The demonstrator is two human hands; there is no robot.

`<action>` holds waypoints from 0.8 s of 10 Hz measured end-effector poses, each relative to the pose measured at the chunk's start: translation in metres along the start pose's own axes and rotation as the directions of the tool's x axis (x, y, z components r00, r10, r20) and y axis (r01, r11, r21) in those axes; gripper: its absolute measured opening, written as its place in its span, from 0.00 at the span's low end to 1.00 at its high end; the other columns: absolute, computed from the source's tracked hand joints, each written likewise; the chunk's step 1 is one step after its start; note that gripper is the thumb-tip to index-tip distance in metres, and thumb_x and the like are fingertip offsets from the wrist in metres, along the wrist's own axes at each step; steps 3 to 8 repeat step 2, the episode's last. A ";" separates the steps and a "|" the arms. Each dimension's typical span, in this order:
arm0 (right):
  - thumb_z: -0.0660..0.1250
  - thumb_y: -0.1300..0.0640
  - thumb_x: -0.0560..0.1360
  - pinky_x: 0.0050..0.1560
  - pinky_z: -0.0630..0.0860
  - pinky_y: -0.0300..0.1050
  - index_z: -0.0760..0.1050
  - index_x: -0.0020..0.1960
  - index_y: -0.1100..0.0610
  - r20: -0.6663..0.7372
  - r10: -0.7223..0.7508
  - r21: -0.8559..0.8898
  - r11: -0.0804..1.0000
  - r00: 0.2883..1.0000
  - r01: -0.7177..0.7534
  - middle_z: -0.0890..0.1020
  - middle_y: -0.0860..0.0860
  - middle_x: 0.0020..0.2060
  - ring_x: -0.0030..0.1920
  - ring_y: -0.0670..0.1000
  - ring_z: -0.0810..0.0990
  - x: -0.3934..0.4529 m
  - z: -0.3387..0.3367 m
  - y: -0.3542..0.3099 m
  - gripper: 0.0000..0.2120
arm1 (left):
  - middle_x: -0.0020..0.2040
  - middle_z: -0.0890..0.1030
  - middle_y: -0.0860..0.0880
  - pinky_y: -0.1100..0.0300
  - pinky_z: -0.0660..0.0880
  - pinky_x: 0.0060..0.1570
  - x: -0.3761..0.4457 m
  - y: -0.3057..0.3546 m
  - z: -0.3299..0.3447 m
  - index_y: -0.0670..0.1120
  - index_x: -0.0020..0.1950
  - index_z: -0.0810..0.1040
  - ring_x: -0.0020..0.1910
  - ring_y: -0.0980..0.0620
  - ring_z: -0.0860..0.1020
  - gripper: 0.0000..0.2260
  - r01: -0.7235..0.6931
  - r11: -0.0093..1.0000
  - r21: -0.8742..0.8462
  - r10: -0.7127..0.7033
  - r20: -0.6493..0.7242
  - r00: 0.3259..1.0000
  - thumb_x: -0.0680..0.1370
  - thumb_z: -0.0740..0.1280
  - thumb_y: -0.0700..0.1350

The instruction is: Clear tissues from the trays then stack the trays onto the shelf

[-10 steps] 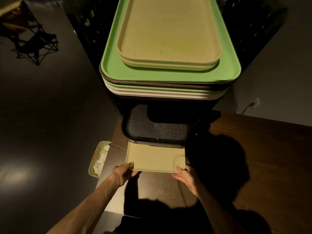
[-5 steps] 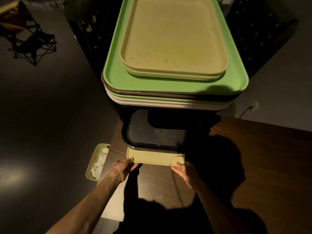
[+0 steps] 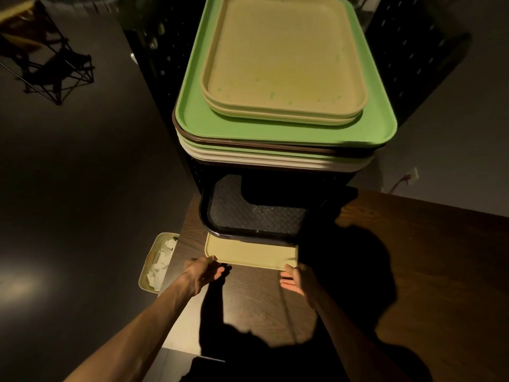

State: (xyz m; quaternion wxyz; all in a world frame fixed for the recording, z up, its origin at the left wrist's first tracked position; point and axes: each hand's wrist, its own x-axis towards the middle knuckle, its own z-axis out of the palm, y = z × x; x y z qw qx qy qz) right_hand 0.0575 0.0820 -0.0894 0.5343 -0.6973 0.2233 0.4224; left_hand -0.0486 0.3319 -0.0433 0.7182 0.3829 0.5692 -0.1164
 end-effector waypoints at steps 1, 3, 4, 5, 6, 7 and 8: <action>0.64 0.58 0.81 0.46 0.79 0.51 0.72 0.63 0.62 -0.046 -0.024 -0.171 0.985 0.999 0.015 0.80 0.59 0.52 0.46 0.57 0.81 -0.001 -0.013 -0.003 0.13 | 0.48 0.86 0.38 0.51 0.82 0.47 -0.025 0.002 -0.006 0.35 0.56 0.81 0.46 0.40 0.85 0.13 -0.020 0.968 0.249 0.010 0.043 0.999 0.81 0.62 0.42; 0.67 0.57 0.77 0.38 0.80 0.47 0.76 0.50 0.57 -0.068 -0.174 -0.324 0.935 0.982 0.143 0.80 0.54 0.39 0.36 0.51 0.80 -0.012 -0.037 -0.015 0.04 | 0.44 0.87 0.41 0.56 0.80 0.37 -0.050 0.007 -0.013 0.37 0.55 0.80 0.39 0.45 0.86 0.09 -0.042 0.927 0.373 0.030 0.039 0.999 0.80 0.63 0.40; 0.67 0.57 0.77 0.38 0.80 0.47 0.76 0.50 0.57 -0.068 -0.174 -0.324 0.935 0.982 0.143 0.80 0.54 0.39 0.36 0.51 0.80 -0.012 -0.037 -0.015 0.04 | 0.44 0.87 0.41 0.56 0.80 0.37 -0.050 0.007 -0.013 0.37 0.55 0.80 0.39 0.45 0.86 0.09 -0.042 0.927 0.373 0.030 0.039 0.999 0.80 0.63 0.40; 0.67 0.57 0.77 0.38 0.80 0.47 0.76 0.50 0.57 -0.068 -0.174 -0.324 0.935 0.982 0.143 0.80 0.54 0.39 0.36 0.51 0.80 -0.012 -0.037 -0.015 0.04 | 0.44 0.87 0.41 0.56 0.80 0.37 -0.050 0.007 -0.013 0.37 0.55 0.80 0.39 0.45 0.86 0.09 -0.042 0.927 0.373 0.030 0.039 0.999 0.80 0.63 0.40; 0.67 0.57 0.77 0.38 0.80 0.47 0.76 0.50 0.57 -0.068 -0.174 -0.324 0.935 0.982 0.143 0.80 0.54 0.39 0.36 0.51 0.80 -0.012 -0.037 -0.015 0.04 | 0.44 0.87 0.41 0.56 0.80 0.37 -0.050 0.007 -0.013 0.37 0.55 0.80 0.39 0.45 0.86 0.09 -0.042 0.927 0.373 0.030 0.039 0.999 0.80 0.63 0.40; 0.67 0.57 0.77 0.38 0.80 0.47 0.76 0.50 0.57 -0.068 -0.174 -0.324 0.935 0.982 0.143 0.80 0.54 0.39 0.36 0.51 0.80 -0.012 -0.037 -0.015 0.04 | 0.44 0.87 0.41 0.56 0.80 0.37 -0.050 0.007 -0.013 0.37 0.55 0.80 0.39 0.45 0.86 0.09 -0.042 0.927 0.373 0.030 0.039 0.999 0.80 0.63 0.40; 0.67 0.57 0.77 0.38 0.80 0.47 0.76 0.50 0.57 -0.068 -0.174 -0.324 0.935 0.982 0.143 0.80 0.54 0.39 0.36 0.51 0.80 -0.012 -0.037 -0.015 0.04 | 0.44 0.87 0.41 0.56 0.80 0.37 -0.050 0.007 -0.013 0.37 0.55 0.80 0.39 0.45 0.86 0.09 -0.042 0.927 0.373 0.030 0.039 0.999 0.80 0.63 0.40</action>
